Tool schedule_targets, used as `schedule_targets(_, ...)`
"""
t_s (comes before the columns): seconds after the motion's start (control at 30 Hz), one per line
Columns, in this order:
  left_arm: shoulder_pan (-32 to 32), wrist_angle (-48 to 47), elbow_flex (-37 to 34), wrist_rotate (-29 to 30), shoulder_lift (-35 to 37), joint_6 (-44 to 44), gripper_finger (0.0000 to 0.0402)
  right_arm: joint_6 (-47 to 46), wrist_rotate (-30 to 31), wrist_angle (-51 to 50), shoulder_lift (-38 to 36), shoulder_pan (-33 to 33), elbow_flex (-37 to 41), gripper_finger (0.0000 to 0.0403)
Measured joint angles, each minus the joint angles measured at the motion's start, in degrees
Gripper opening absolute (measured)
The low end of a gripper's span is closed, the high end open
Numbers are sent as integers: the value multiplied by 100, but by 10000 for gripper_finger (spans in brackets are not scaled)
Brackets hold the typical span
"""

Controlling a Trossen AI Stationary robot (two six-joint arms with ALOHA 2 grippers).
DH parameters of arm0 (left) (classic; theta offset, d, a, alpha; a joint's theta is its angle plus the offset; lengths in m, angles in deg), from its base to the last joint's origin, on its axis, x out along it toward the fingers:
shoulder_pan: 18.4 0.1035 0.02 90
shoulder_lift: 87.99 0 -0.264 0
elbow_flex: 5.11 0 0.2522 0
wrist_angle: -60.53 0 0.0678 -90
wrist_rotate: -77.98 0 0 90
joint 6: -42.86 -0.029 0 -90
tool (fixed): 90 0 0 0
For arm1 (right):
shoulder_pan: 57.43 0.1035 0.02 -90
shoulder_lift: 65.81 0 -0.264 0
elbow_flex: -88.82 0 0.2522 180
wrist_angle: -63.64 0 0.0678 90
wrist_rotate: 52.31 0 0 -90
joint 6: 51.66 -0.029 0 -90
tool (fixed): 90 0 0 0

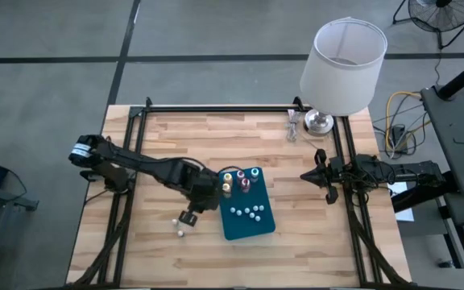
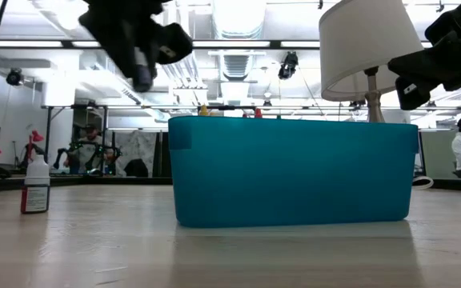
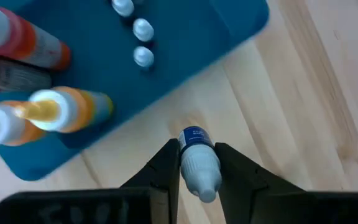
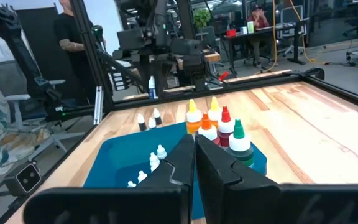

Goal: Pick & Place food coloring
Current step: Put the small dark blue food coloring bottle into the blue bin

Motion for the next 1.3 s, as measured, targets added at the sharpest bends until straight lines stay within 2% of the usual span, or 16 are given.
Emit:
schedule_targets(0.37,135,-33,896,-3,-922,-377,60,0,2,0,0,0,0,9)
schedule_targets(0.67,145,-205,2042,-8,-1619,-1285,60,0,0,1,2,-1,1,9)
schedule_targets(0.77,149,-206,2311,-21,-1753,-1726,60,0,1,-1,1,-1,1,9)
schedule_targets(0.87,160,-230,2531,-21,-1883,-1807,60,0,0,1,2,-1,-1,9)
schedule_targets(1.3,161,-605,2695,-25,-2303,-1464,60,0,1,1,2,1,1,9)
